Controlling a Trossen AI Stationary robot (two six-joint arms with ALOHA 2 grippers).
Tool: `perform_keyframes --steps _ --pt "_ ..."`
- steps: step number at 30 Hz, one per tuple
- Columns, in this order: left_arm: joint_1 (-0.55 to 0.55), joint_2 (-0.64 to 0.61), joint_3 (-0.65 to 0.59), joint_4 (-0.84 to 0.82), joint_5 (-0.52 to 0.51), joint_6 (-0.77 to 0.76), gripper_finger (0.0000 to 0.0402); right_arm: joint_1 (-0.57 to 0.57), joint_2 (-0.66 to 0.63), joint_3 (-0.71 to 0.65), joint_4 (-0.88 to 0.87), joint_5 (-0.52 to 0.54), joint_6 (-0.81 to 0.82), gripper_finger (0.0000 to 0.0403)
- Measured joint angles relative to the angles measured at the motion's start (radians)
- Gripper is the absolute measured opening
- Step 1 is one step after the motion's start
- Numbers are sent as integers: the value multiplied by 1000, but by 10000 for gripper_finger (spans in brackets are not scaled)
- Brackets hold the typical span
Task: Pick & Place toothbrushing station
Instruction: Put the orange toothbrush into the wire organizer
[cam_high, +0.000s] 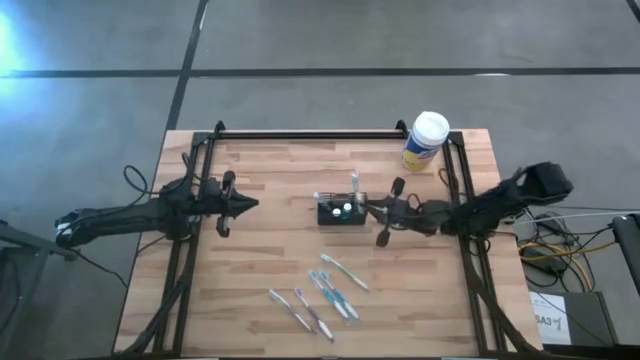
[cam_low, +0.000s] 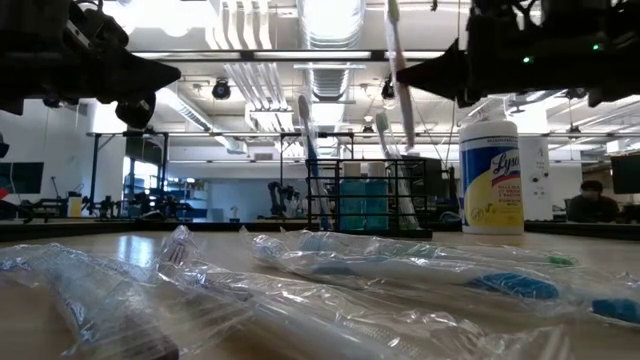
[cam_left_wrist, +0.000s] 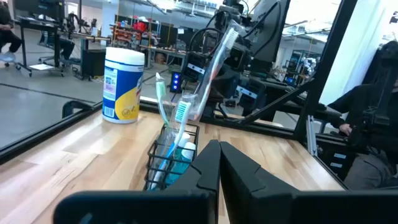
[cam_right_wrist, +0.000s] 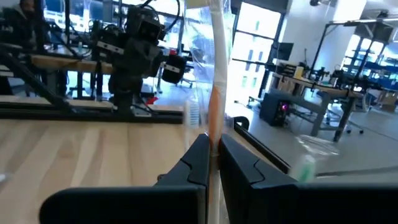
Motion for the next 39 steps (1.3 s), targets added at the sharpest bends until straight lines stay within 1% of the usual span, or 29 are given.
perform_keyframes --steps 1,4,7,10,15,19,21,25,29,39 --pt "0 0 -2 0 0 0 11 0 35 9 27 6 -3 13" --pt "0 0 -10 2 0 -3 10 0 135 15 136 80 3 13" --pt "0 0 -17 0 0 -4 9 0 215 -4 283 135 3 13" --pt "0 0 -17 1 1 -4 9 0 288 -31 398 138 16 13" --pt "0 0 -17 1 2 -1 13 1 365 -12 403 138 81 13" --pt "0 0 -17 1 2 0 11 5 410 20 403 139 75 13" --pt "0 0 -17 1 2 -4 9 8 424 24 403 164 71 13" --pt "0 0 -17 3 2 -4 10 21 429 21 404 213 69 13" --pt "0 0 -17 7 2 -4 13 32 426 12 404 242 62 13" --pt "0 0 -17 5 2 -5 11 37 430 5 404 252 104 13"
